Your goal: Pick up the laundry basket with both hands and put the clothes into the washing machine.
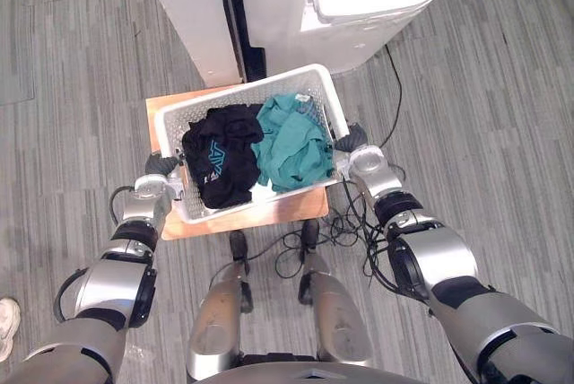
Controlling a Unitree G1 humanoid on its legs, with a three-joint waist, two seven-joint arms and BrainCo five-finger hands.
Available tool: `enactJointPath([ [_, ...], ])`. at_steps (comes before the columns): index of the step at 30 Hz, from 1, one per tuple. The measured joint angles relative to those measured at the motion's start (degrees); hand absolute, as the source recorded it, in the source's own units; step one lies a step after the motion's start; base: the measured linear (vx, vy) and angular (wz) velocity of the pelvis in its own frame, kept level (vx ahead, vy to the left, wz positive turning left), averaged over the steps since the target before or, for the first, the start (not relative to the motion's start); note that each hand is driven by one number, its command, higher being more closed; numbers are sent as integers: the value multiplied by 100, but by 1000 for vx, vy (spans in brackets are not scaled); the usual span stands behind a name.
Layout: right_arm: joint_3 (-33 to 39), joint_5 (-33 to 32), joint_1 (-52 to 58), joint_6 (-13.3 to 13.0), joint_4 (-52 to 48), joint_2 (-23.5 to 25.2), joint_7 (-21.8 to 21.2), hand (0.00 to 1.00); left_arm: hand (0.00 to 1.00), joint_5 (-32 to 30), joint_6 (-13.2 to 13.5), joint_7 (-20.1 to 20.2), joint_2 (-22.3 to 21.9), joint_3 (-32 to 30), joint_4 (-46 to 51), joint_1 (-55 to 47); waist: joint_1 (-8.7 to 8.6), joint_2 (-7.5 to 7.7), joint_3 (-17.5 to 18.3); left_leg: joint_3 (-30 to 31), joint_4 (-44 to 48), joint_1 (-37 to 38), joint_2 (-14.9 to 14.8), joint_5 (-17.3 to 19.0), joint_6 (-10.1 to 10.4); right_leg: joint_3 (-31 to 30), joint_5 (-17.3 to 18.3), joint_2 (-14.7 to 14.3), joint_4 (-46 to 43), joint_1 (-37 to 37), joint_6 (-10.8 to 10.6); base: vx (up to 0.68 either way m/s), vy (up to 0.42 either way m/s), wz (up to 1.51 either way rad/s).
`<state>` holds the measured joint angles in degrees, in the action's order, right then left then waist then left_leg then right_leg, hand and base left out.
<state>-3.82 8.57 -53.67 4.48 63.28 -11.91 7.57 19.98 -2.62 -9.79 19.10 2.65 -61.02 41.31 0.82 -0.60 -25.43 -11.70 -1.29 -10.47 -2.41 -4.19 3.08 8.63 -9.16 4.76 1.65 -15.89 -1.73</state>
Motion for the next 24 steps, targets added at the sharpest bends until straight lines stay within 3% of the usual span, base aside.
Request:
enactJointPath([
  [6, 84, -295, 419, -5, -59, 55, 1, 100, 100, -55, -126, -1, -144, 3, -31, -271, -17, -64, 38, -1, -193, 324, -3, -74, 30, 4, 7, -22, 35, 249, -8, 22, 3, -1],
  [12, 86, -750, 1189, 91, -805, 116, 13, 100, 100, -21, -187, 5, -150, 117, 340, -841, -62, -73, 98, -19, -205, 476, -6, -74, 32, 31, 20, -24, 74, 422, -25, 18, 5, 1],
  [17, 33, -847, 2331, 340, -1732, 237, 1, 100, 100, 149, -366, 18, -140, 142, 1219, -1941, -56, -69, 423, -79, -303, 695, -21, -62, 48, 68, 1, -61, 270, 696, -56, 66, 4, -1],
  [24, -9, -1050, 3845, 346, -3436, 309, -252, 100, 100, 471, -372, 55, -324, -293, 2843, -3752, -39, -66, 1213, -172, -301, 990, -91, 93, 89, -16, 81, -132, 296, 960, -136, 54, 4, -7],
])
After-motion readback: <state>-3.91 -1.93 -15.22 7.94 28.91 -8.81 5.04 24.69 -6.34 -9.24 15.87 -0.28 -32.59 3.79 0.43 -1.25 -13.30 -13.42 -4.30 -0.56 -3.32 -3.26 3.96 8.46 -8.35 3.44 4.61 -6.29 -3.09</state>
